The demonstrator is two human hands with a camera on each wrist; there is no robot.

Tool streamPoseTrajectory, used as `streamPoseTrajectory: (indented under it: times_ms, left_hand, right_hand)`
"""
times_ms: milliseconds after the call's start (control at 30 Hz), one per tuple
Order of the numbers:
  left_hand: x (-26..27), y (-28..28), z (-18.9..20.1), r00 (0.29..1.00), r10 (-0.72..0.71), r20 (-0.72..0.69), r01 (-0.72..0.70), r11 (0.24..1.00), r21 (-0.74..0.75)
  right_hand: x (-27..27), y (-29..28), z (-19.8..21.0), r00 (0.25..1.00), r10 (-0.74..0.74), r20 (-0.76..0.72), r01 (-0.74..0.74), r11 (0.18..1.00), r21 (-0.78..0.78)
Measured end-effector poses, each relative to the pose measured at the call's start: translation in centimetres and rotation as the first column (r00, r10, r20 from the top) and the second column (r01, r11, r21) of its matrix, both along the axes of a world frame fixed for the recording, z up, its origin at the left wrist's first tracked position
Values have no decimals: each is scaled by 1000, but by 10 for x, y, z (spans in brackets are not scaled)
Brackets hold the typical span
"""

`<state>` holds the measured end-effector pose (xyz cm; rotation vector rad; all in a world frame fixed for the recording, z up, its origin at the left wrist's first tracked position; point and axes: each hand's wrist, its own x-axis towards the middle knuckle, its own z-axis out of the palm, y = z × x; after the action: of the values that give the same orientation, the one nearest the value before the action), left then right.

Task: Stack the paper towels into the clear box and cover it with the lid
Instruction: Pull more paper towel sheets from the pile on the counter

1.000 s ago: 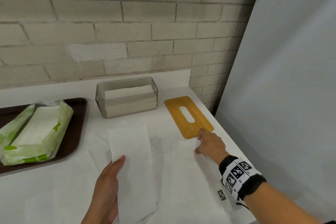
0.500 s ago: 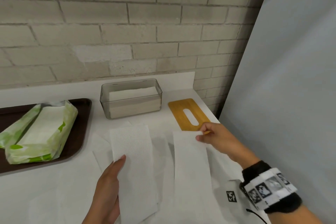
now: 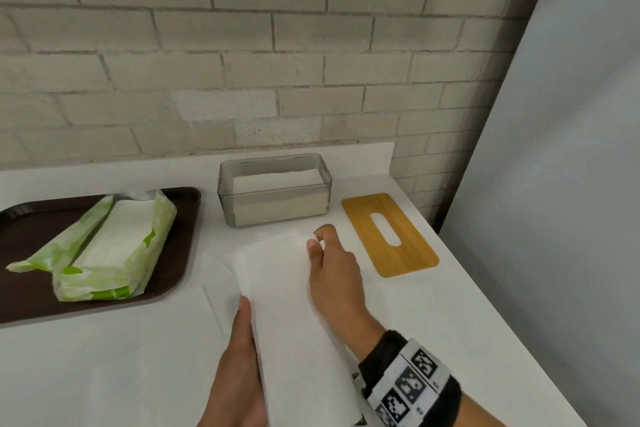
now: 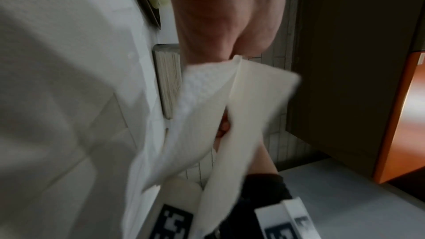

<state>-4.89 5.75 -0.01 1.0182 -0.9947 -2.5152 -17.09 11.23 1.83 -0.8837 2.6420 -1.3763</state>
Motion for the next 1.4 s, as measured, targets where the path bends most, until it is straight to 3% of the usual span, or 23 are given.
streamPoseTrajectory:
  times_ms: [167, 267, 367, 500, 567, 700, 767, 867, 967, 1067, 1167, 1233, 1300, 1400]
  left_hand:
    - [22, -9, -10, 990, 104, 94, -94, 990, -103]
    - [31, -22, -11, 976, 181, 122, -165, 977, -131]
    - [37, -31, -12, 975, 203, 87, -191, 974, -121]
    - [35, -38, -16, 987, 156, 32, -150, 978, -148]
    - [30, -39, -15, 994, 110, -25, -112, 981, -157]
    - [18, -31, -9, 998, 46, -44, -52, 988, -142]
    - [14, -28, -8, 999, 13, -51, -20, 990, -141]
    - [10, -24, -9, 999, -12, -47, 5, 991, -132]
    - [8, -22, -10, 999, -19, -39, 15, 993, -116]
    - [7, -21, -10, 1000, 17, -9, -18, 993, -120]
    - [6, -19, -7, 1000, 13, 5, -12, 991, -134]
    - [5, -16, -2, 1000, 11, 9, -9, 988, -157]
    - [4, -11, 4, 1000, 7, 28, -1, 982, -189]
    - [3, -5, 13, 998, -3, 57, 16, 974, -228]
  right_hand:
    - [-4, -11, -9, 966, 212, 151, -202, 976, -77]
    - [-37, 21, -16, 960, 158, 230, -148, 987, -57]
    - [-75, 84, -25, 945, -61, 322, 15, 990, 143]
    - [-99, 142, -40, 843, -327, 427, 72, 856, 512]
    - [-96, 142, -42, 842, -344, 414, 37, 804, 593]
    - [-90, 129, -48, 930, -255, 265, -26, 672, 740]
    - [-89, 126, -49, 943, -235, 236, -28, 651, 759]
    - [-85, 122, -47, 938, -226, 264, -34, 696, 717]
    - [-77, 120, -31, 960, -140, 242, -13, 842, 540]
    - [-62, 120, 1, 928, 10, 371, -40, 996, 74]
    - [-36, 110, 39, 865, 222, 450, -31, 918, -395]
    - [-21, 92, 47, 920, 188, 344, -23, 902, -432]
    - [-9, 67, 40, 980, 84, 180, -19, 941, -338]
    - [8, 38, 25, 1000, 25, 12, -22, 980, -196]
